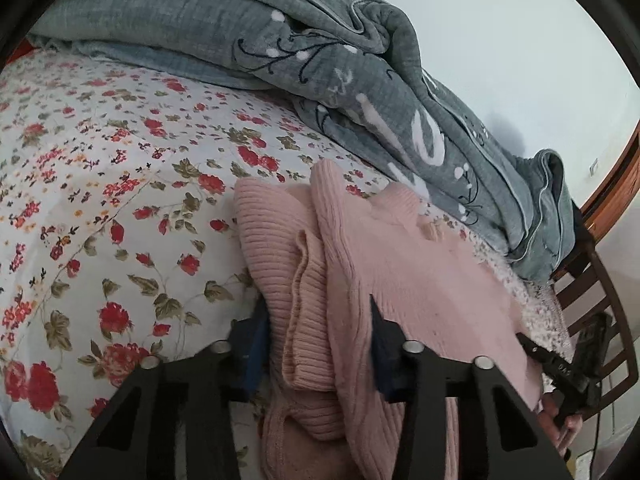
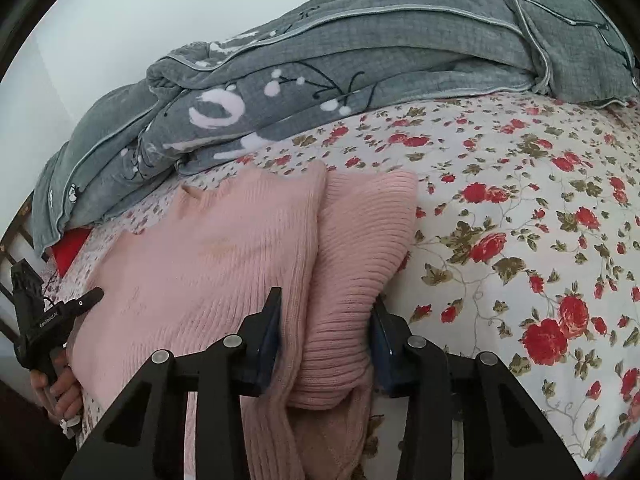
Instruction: Fold small clothes
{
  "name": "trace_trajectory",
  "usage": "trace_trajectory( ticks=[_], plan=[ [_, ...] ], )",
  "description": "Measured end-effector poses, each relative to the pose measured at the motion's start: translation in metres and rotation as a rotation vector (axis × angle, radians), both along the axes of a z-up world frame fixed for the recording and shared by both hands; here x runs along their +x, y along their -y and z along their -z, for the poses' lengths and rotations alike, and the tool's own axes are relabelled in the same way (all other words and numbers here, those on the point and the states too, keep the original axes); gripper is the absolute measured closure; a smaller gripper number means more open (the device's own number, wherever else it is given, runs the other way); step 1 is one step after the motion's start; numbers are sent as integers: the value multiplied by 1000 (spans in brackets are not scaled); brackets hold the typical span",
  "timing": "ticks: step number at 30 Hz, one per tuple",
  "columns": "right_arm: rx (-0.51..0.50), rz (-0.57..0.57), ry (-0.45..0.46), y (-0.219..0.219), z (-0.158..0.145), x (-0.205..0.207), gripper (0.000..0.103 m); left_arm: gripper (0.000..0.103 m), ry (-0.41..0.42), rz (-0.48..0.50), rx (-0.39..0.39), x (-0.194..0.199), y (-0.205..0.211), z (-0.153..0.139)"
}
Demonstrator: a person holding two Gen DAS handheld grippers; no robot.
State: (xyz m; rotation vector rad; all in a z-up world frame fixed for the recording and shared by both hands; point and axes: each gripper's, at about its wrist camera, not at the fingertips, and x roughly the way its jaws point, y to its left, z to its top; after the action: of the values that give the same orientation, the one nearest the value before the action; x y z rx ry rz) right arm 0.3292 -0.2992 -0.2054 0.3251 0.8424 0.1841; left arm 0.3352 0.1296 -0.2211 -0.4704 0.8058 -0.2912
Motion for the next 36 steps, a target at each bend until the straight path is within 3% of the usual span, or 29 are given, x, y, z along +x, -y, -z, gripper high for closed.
trace_trajectory(
  ticks=[4, 6, 8, 13, 16, 21, 23, 29, 31, 34, 36],
  plan=[
    [-10, -4, -9, -2, 1, 1, 60, 78, 25, 14, 7, -4, 4, -3],
    [-14, -4, 5, -3, -1, -1, 64, 80, 36, 21, -6, -6, 3, -4],
    [-7, -9, 56, -2, -7, -7, 79, 81, 42, 26, -39, -7, -1, -4],
    [-45, -27, 200, -9, -27, -31, 82, 82, 44, 15, -140, -15, -12, -3],
    [-92, -20, 172, -17, -33, -35, 82, 83, 41, -15, -148, -27, -11, -7],
    [4, -22, 162, -4, -51, -74, 83, 83, 45, 12, -210, -74, -9, -22],
    [34, -23, 167, 3, -59, -101, 83, 83, 41, 39, -195, -95, -5, -29],
    [52, 1, 137, 21, -49, -169, 81, 79, 13, 86, -17, -154, 12, -29],
    [18, 36, 94, 22, -33, -174, 76, 68, -10, 59, 63, -159, 16, -21],
    [-52, 91, 98, 22, -23, -177, 63, 58, -60, 55, 29, -160, 8, -15],
    [-113, 139, 152, 18, -34, -188, 61, 54, -75, 60, -18, -163, -1, -17]
  ],
)
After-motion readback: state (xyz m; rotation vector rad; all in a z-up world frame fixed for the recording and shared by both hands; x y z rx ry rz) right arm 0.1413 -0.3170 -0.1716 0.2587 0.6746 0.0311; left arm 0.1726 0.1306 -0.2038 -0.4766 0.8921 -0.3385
